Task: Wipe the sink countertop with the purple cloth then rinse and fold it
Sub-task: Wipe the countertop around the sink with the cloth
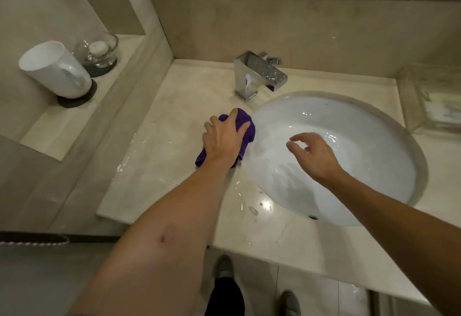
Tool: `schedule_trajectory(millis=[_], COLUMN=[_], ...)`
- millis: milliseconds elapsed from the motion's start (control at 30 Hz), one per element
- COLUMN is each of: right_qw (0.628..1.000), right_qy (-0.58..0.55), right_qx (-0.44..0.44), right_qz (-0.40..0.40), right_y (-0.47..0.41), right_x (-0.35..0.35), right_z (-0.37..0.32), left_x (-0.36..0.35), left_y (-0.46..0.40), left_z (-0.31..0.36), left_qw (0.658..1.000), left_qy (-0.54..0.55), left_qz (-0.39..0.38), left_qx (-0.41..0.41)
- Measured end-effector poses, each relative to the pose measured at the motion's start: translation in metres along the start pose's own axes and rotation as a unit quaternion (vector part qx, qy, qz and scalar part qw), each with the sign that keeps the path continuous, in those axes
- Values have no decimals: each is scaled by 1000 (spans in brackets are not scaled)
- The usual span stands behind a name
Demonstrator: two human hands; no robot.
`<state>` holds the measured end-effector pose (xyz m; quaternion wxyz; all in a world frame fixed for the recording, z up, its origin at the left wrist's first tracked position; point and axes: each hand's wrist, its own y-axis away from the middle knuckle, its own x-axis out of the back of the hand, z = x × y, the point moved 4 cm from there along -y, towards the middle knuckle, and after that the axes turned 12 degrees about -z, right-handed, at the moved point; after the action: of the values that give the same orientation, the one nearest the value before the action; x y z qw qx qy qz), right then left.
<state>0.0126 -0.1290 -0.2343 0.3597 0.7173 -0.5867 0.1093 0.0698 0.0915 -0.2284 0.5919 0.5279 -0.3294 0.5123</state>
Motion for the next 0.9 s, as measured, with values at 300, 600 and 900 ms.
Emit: schedule_trajectory(millis=[300,600,900], right_qw=[1000,1000,999], right_qy=[3,4,-6], right_qx=[21,16,-11], right_qz=[-5,-13,-31], right_y=[-34,-84,-87], right_x=[-9,-40,-41], right_z=[-41,-54,-45], left_x=[61,53,33], left_y=[-60,-142,-128], left_z=[-63,-85,-29], left_qw=[996,996,998], left_qy=[-22,-35,-45], left_qz=[62,61,50], left_qx=[61,58,19])
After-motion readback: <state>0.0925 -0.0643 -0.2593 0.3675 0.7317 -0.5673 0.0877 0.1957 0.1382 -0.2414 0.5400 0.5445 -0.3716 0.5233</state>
